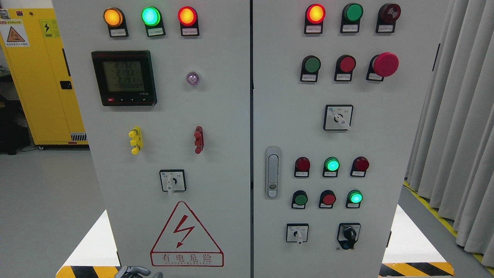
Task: Turn on light switch 1
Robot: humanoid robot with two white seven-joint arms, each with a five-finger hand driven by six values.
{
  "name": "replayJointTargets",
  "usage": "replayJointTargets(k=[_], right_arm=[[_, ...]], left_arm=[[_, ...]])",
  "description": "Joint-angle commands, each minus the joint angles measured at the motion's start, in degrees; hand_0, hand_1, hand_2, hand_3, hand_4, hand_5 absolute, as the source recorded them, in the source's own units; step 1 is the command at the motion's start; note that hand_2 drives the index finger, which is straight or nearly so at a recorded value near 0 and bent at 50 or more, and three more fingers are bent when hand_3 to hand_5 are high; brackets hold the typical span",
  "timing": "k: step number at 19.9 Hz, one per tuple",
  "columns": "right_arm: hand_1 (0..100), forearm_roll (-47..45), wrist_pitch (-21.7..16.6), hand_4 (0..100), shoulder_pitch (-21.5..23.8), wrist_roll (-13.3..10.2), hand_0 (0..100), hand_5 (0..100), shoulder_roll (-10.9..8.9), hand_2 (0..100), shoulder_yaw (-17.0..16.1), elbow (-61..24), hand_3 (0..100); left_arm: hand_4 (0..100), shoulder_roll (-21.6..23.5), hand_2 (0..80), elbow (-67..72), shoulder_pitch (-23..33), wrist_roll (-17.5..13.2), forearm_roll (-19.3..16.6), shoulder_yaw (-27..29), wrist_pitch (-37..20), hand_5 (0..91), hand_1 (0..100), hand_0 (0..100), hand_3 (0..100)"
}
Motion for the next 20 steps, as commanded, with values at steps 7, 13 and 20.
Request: replayJointTargets(k=[7,13,20], right_arm=[[50,-1.7,0.0,0,0.0,0.0,0,0,0.00,4,0.0,0.0,0],[50,-1.7,0.0,0,0.0,0.0,0,0,0.00,4,0.0,0.0,0],[50,-1.7,0.0,0,0.0,0.0,0,0,0.00,4,0.0,0.0,0]], left_arm=[[90,-2.3,57.2,-3.8,-8.1,3.4,-2.1,-1.6,7.6,84.2,68,5,87],[90,-2.5,56.8,-3.8,-10.1,4.9,-2.1,-1.6,11.4,84.6,69,9,86],[90,-2.9,56.6,-3.8,-12.0,5.6,-4.2,-2.1,13.3,84.6,69,13,86]])
